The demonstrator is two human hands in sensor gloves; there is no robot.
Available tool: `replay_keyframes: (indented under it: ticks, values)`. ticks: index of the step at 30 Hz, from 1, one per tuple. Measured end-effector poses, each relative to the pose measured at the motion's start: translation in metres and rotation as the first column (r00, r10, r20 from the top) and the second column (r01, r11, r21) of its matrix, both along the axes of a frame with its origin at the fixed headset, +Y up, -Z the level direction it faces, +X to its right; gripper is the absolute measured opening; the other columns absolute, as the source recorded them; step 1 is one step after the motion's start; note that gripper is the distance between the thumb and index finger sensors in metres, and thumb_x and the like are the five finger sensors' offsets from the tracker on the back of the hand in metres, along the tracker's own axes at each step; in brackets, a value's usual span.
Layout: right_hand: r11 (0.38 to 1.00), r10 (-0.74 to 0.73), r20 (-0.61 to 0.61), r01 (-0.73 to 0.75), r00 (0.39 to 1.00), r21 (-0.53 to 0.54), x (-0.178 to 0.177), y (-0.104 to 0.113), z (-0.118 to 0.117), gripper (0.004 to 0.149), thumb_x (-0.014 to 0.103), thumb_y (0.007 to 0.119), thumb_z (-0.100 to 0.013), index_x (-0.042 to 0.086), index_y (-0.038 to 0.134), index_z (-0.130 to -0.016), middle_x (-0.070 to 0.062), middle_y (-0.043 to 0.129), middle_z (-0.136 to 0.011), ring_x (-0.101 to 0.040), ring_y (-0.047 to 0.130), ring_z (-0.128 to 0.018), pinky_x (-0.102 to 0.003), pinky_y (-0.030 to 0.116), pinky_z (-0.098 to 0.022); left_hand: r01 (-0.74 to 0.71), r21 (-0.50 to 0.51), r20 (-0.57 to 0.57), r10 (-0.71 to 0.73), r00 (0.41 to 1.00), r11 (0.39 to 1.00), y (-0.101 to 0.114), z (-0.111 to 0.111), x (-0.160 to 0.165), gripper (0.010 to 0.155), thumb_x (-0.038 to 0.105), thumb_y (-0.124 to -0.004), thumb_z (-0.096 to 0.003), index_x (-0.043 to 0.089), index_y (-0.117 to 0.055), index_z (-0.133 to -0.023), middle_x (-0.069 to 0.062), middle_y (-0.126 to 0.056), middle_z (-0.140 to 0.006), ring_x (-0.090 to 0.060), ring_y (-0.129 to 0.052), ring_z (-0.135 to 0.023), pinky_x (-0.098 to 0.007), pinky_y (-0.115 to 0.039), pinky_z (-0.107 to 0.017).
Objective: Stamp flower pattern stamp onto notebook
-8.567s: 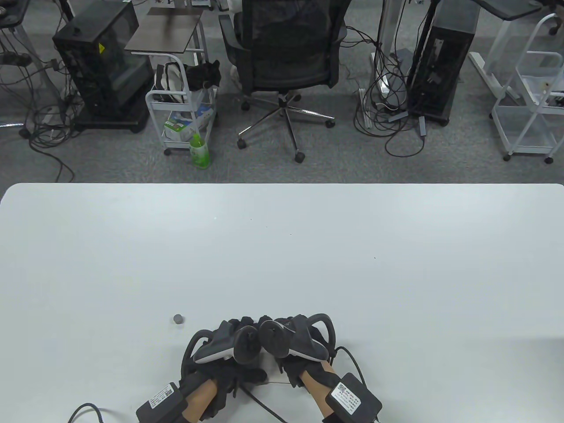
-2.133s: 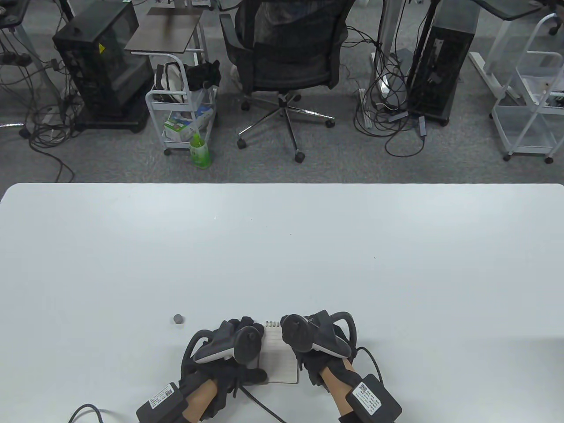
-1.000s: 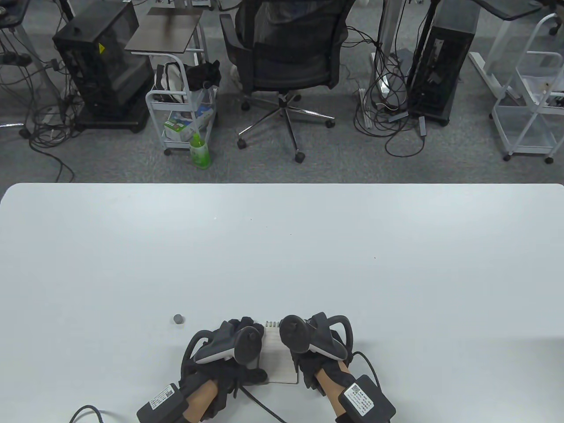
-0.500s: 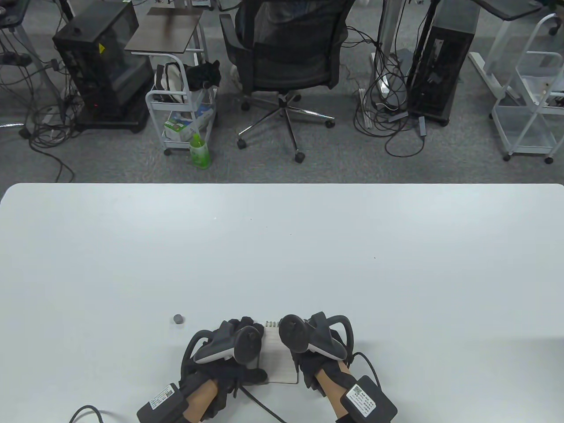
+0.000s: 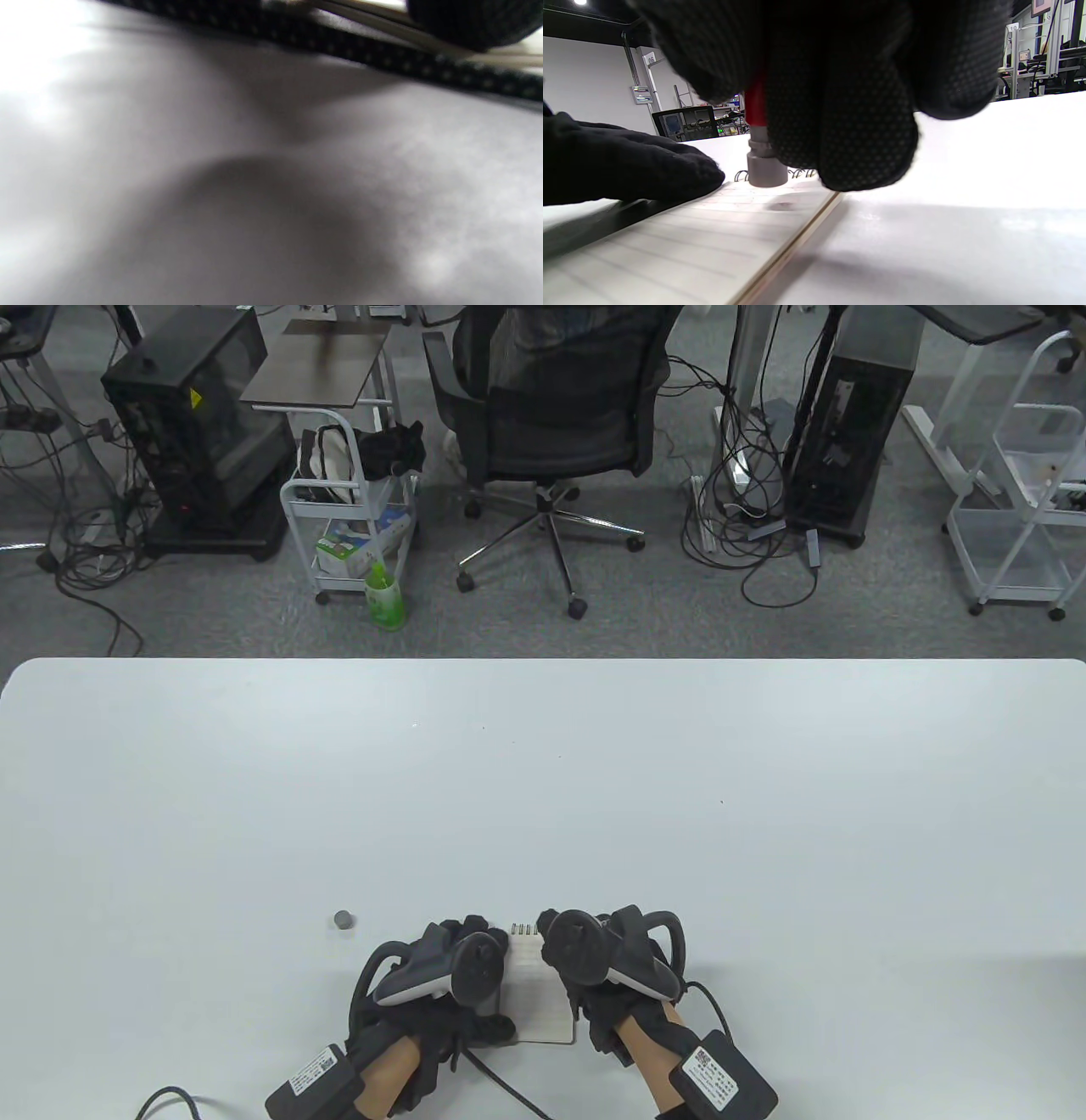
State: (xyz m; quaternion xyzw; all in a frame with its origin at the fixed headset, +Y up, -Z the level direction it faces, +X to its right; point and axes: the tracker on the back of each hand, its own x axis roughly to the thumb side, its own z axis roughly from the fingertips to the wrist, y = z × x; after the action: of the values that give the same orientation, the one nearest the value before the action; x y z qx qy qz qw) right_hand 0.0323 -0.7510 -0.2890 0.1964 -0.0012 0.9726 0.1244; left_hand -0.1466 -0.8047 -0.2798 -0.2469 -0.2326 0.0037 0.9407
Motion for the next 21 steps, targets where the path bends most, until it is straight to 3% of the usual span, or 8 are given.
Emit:
replay_keyframes:
  ticks: [4,8,15,21]
  values:
    - [0.998,-0.070,0.001,0.070,0.998,-0.002,0.001,0.002,0.000,0.045,0.031,0.084,-0.040,0.019,0.085,-0.084,-0.015,0.098,-0.062,-0.030,0.109,-0.044,-0.053,0.083,-0.046,-0.013,0.003,0.006,0.013,1.000,1.000,0.001,0.000,-0.001,0.101,0.068,-0.064,-0.0300,0.017,-0.023,-0.107,-0.015,-0.015,-0.112,-0.044,-0.020,-0.102,-0.062,-0.031,-0.070]
    - [0.986,-0.166,0.018,0.166,0.986,0.007,0.006,0.003,-0.002,0.046,0.031,0.084,-0.040,0.018,0.085,-0.084,-0.015,0.098,-0.062,-0.031,0.109,-0.044,-0.053,0.083,-0.046,-0.110,0.072,0.015,0.109,0.994,0.991,0.011,-0.002,-0.006,0.099,0.066,-0.068,-0.0293,0.013,-0.038,-0.106,-0.019,-0.034,-0.111,-0.047,-0.038,-0.099,-0.062,-0.043,-0.066]
    - [0.952,-0.302,0.054,0.304,0.952,-0.032,0.014,0.000,-0.007,0.046,0.031,0.084,-0.040,0.018,0.085,-0.084,-0.015,0.098,-0.063,-0.030,0.109,-0.045,-0.053,0.083,-0.046,-0.145,0.078,-0.011,0.147,0.989,0.986,0.031,-0.005,-0.026,0.092,0.063,-0.070,-0.0335,0.012,-0.043,-0.106,-0.019,-0.038,-0.111,-0.048,-0.042,-0.098,-0.061,-0.045,-0.066]
    - [0.813,-0.569,0.101,0.577,0.816,-0.080,0.024,0.000,-0.012,0.045,0.031,0.084,-0.040,0.019,0.085,-0.084,-0.015,0.097,-0.064,-0.031,0.108,-0.047,-0.054,0.082,-0.047,-0.229,0.127,-0.078,0.240,0.968,0.965,0.069,-0.014,-0.047,0.087,0.058,-0.070,-0.0380,0.012,-0.045,-0.107,-0.020,-0.038,-0.112,-0.049,-0.040,-0.099,-0.063,-0.043,-0.066]
